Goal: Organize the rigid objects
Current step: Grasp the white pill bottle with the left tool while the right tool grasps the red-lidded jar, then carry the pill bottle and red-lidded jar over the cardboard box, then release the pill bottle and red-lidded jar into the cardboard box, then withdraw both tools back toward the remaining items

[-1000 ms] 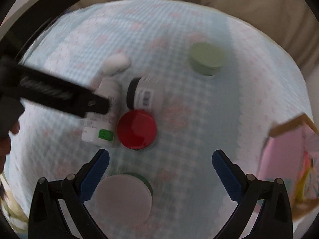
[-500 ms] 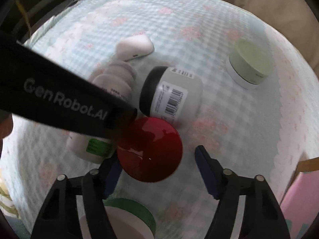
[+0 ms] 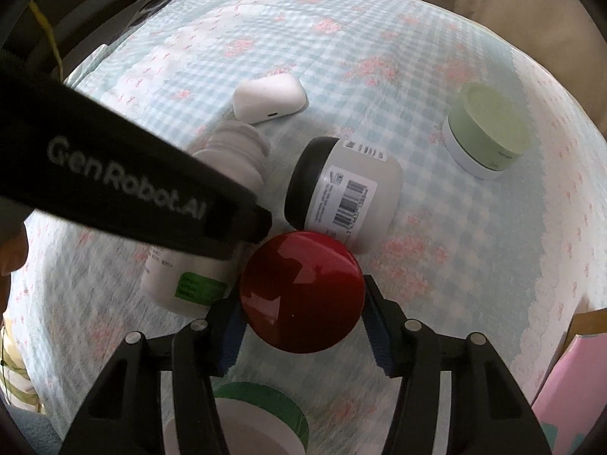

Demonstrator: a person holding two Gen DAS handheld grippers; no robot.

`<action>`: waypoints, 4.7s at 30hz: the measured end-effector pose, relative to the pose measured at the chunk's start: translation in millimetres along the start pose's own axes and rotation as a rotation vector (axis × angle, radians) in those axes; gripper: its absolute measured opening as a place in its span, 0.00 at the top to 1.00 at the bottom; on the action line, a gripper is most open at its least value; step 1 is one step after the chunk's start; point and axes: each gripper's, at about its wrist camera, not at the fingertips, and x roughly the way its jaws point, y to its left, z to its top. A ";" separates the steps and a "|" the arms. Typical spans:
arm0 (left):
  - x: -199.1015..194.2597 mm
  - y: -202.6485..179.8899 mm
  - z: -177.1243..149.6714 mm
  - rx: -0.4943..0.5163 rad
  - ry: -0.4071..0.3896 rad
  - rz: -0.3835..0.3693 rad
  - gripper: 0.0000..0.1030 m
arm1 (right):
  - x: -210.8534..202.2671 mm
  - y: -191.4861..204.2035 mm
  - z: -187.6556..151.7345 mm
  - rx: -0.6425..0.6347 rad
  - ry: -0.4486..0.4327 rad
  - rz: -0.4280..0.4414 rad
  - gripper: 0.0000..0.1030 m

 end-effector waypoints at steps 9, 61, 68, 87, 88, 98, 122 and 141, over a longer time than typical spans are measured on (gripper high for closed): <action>-49.8 16.0 -25.1 0.007 -0.057 -0.008 0.53 | -27.0 -9.1 -1.7 0.091 -0.022 -0.021 0.50; -92.5 -380.4 -88.8 0.186 -0.210 -0.107 0.55 | -322.6 -307.5 -192.7 0.678 -0.171 -0.175 0.50; -30.3 -405.7 -66.2 0.229 -0.137 -0.016 0.55 | -268.7 -347.5 -205.7 0.685 -0.107 -0.161 0.50; 28.3 -436.0 -68.3 0.454 -0.104 0.197 0.03 | -185.7 -373.2 -214.5 0.644 -0.027 -0.077 0.27; 26.0 -437.2 -68.7 0.464 -0.115 0.198 0.00 | -188.1 -376.0 -214.8 0.657 -0.046 -0.058 0.00; 30.0 -431.9 -71.6 0.473 -0.105 0.189 0.00 | -200.5 -385.9 -226.5 0.714 -0.071 -0.066 0.00; -152.9 -395.2 -128.4 0.346 -0.348 0.156 0.00 | -343.6 -311.6 -180.0 0.566 -0.193 -0.171 0.00; -293.6 -188.0 -159.2 0.297 -0.529 0.129 0.00 | -410.4 -114.9 -124.1 0.538 -0.353 -0.166 0.00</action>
